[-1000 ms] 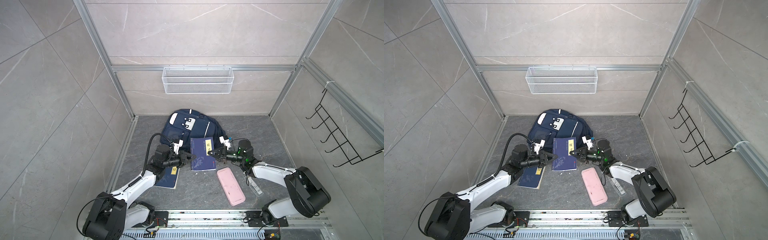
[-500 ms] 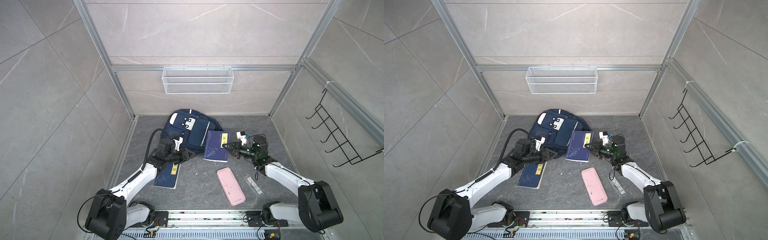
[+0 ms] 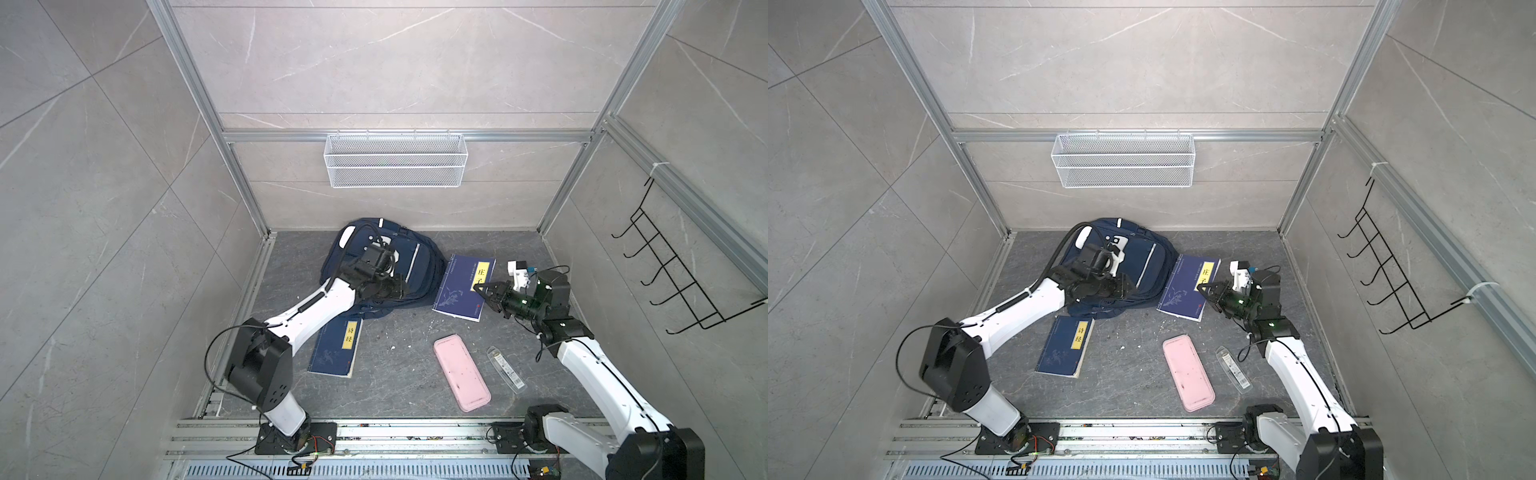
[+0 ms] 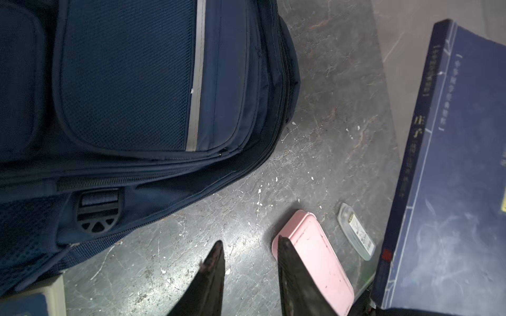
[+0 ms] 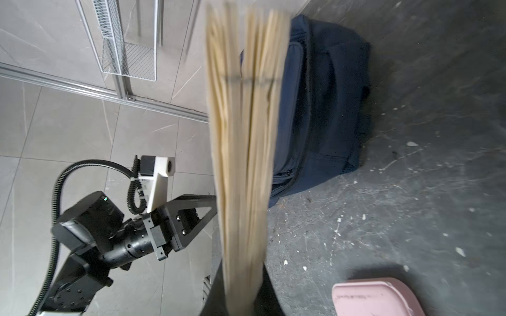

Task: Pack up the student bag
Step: 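Grasp the backpack's main-compartment edge with the left gripper and pull it open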

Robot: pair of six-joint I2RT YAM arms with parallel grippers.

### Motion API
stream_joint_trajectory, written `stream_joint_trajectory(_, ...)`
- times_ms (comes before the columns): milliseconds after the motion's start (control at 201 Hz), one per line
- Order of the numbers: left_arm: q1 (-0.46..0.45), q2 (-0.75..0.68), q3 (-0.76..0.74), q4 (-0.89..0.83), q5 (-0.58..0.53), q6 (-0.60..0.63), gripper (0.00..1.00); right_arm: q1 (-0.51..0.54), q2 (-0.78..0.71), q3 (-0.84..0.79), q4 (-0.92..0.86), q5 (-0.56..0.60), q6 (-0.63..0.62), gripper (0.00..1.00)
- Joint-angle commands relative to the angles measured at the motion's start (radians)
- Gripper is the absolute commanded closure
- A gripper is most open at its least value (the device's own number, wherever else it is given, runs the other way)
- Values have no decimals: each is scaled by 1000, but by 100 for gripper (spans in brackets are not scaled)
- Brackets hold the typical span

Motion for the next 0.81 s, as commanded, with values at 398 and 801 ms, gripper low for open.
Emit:
stream_joint_trajectory(398,-134,433,559,-421,-403,250,58,-86,-112,56,-248,13,-151,100)
stream_joint_trajectory(801,-165,705,866,-578,-579,364,49,-111,-121,62,-267,-24,-162,100)
